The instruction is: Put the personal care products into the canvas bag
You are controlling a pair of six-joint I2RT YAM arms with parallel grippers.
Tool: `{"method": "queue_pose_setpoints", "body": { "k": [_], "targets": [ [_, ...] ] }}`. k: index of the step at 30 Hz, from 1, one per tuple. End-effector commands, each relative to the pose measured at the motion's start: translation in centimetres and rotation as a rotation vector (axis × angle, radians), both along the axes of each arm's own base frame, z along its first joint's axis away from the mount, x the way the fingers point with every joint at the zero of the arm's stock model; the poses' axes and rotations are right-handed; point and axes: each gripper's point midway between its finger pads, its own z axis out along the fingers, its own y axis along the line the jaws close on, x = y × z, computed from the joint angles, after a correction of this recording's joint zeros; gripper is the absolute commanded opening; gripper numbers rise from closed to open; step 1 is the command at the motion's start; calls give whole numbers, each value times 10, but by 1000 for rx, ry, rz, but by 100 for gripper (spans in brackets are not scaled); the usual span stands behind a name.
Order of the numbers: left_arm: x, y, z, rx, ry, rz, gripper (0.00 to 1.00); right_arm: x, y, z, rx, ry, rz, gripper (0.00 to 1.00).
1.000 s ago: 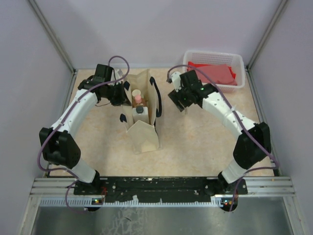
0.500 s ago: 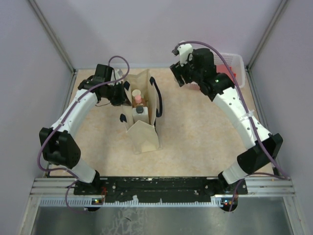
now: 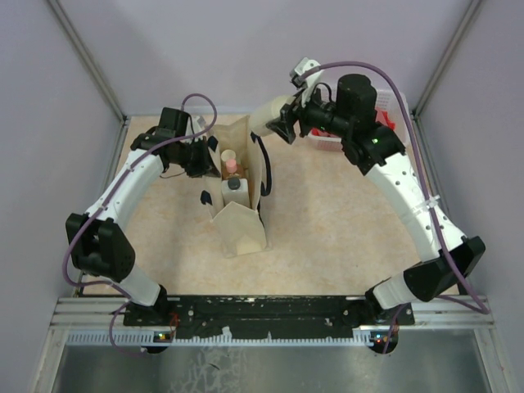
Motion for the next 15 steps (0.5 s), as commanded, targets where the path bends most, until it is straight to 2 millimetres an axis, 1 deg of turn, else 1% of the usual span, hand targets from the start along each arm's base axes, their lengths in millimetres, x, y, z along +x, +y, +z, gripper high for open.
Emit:
{"method": "queue_pose_setpoints", "body": {
  "k": [1, 8, 11, 12, 15],
  "targets": [
    [3, -3, -1, -12, -11, -6, 5, -39, 19, 65, 123, -161, 189, 0],
    [1, -6, -1, -24, -3, -9, 4, -40, 34, 16, 87, -24, 252, 0],
    [0, -4, -2, -20, 0, 3, 3, -45, 40, 4, 75, 12, 284, 0],
    [5, -4, 1, -22, -23, 12, 3, -47, 42, 0, 71, 23, 293, 0],
    [9, 0, 4, -11, -63, 30, 2, -52, 47, -11, 47, 53, 318, 0]
  ]
}}
